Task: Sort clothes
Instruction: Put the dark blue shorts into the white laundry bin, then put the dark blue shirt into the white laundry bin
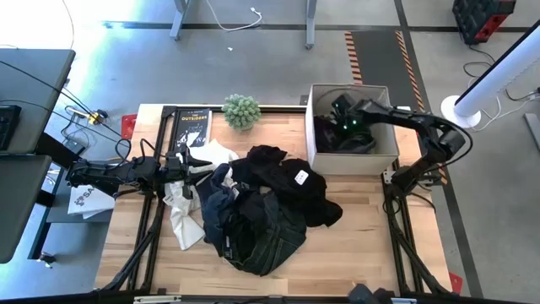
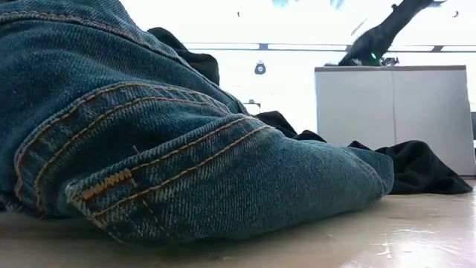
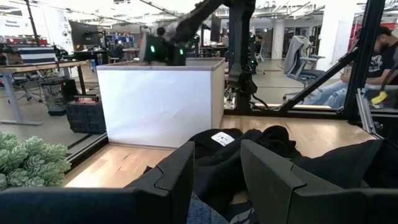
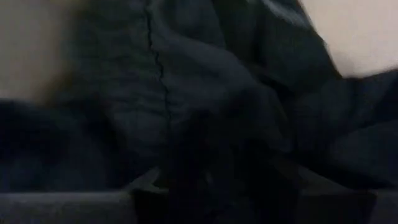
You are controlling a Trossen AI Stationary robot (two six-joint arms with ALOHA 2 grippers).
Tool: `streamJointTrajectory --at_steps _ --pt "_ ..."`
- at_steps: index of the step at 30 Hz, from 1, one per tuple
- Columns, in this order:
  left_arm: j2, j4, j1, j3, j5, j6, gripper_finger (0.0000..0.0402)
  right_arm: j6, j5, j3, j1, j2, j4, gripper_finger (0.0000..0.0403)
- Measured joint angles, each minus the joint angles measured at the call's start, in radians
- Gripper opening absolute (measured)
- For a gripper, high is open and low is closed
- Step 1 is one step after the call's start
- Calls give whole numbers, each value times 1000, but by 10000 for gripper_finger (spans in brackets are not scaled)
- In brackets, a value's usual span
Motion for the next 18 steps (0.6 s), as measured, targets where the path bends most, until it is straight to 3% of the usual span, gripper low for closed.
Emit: streamJointTrajectory --at_steps 5,13,18 --pt "0 0 0 0 0 0 131 1 11 37 -28 -13 -79 138" --pt "0 0 0 0 0 0 131 23 208 497 36 -71 -458 138" --pt "0 0 0 0 0 0 131 -17 289 667 189 -143 -429 138"
